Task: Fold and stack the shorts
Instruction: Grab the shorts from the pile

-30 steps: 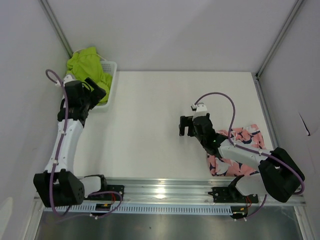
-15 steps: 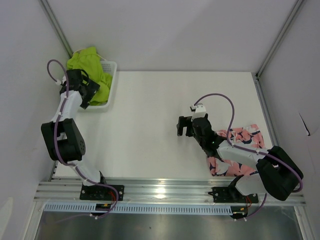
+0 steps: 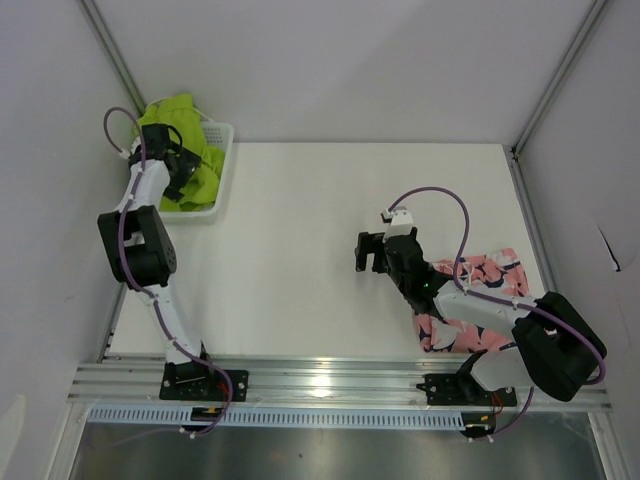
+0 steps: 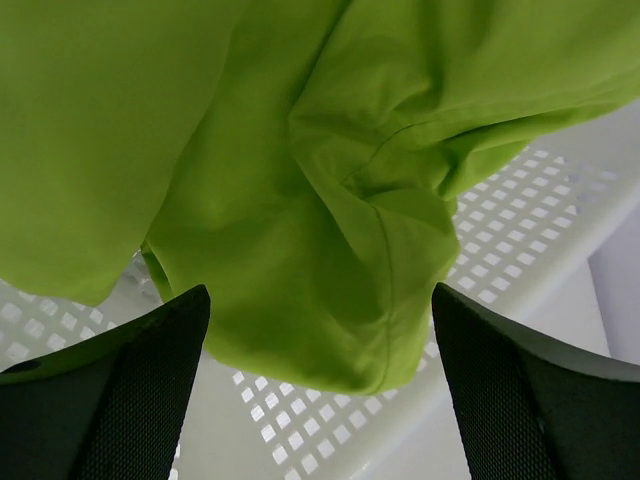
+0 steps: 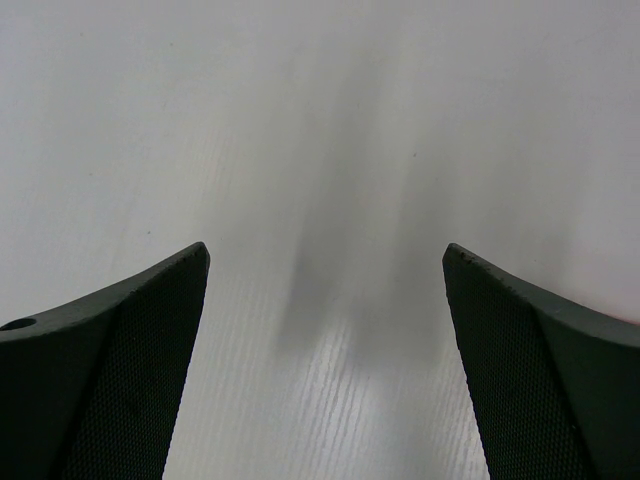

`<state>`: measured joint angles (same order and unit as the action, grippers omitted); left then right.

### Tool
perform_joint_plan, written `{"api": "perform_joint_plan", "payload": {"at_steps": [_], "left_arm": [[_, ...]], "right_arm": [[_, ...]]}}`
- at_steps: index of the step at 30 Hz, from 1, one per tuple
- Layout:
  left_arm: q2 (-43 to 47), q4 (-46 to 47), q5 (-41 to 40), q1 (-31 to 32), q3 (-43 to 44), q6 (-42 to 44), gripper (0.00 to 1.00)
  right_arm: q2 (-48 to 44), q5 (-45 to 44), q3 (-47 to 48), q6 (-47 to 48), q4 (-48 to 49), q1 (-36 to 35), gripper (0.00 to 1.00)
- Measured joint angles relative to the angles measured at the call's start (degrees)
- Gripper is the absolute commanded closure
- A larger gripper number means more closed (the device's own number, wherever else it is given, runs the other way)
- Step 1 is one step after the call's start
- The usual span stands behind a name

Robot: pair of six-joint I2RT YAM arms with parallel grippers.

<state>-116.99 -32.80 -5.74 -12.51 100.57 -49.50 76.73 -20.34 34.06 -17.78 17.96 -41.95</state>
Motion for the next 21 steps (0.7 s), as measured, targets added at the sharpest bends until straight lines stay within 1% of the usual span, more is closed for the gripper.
{"api": "perform_joint_plan", "payload": {"at_steps": [4, 6, 7, 8, 9, 11, 12, 13, 14, 18, 21], "left_arm": [[-2.9, -0.1, 1.4, 0.2, 0.1, -0.6, 0.10], [-4.2, 0.0, 2.0, 0.4, 0.5, -0.7, 0.16], [-4.8, 0.1, 2.3, 0.6, 0.9, -0.9, 0.25], [-5.4, 0.2, 2.8, 0.8, 1.4, -1.2, 0.33], [-6.1, 0.4, 3.3, 1.1, 1.9, -1.4, 0.47], [-7.1, 1.2, 4.4, 1.7, 2.7, -1.7, 0.60], [-7.3, 1.6, 4.8, 2.0, 2.8, -1.8, 0.81], [-7.4, 1.8, 5.0, 2.2, 2.8, -2.1, 0.92], [-7.4, 2.0, 5.1, 2.3, 2.8, -1.8, 1.00], [-7.3, 2.1, 4.5, 2.6, 4.5, -1.4, 1.00], [-5.5, 2.3, 3.7, 2.3, 5.7, -0.8, 1.00]], "right_arm": [[0.0, -0.3, 0.0, 0.1, 0.0, 0.0, 0.01], [0.0, -0.3, 0.0, 0.2, 0.0, 0.0, 0.00], [0.1, -0.3, 0.0, 0.3, 0.0, 0.0, 0.00], [0.2, -0.3, 0.0, 0.4, 0.0, 0.0, 0.01], [0.3, -0.4, 0.0, 0.5, 0.0, 0.0, 0.00], [0.6, -0.4, 0.0, 0.5, 0.0, 0.0, 0.01], [0.6, -0.4, 0.0, 0.6, -0.1, 0.0, 0.01], [0.6, -0.4, 0.0, 0.7, 0.0, 0.0, 0.00], [0.6, -0.4, 0.0, 0.7, 0.0, 0.0, 0.00], [0.6, -0.4, 0.0, 0.9, 0.0, 0.0, 0.00], [0.7, -0.4, 0.0, 0.9, 0.0, 0.0, 0.01]]}}
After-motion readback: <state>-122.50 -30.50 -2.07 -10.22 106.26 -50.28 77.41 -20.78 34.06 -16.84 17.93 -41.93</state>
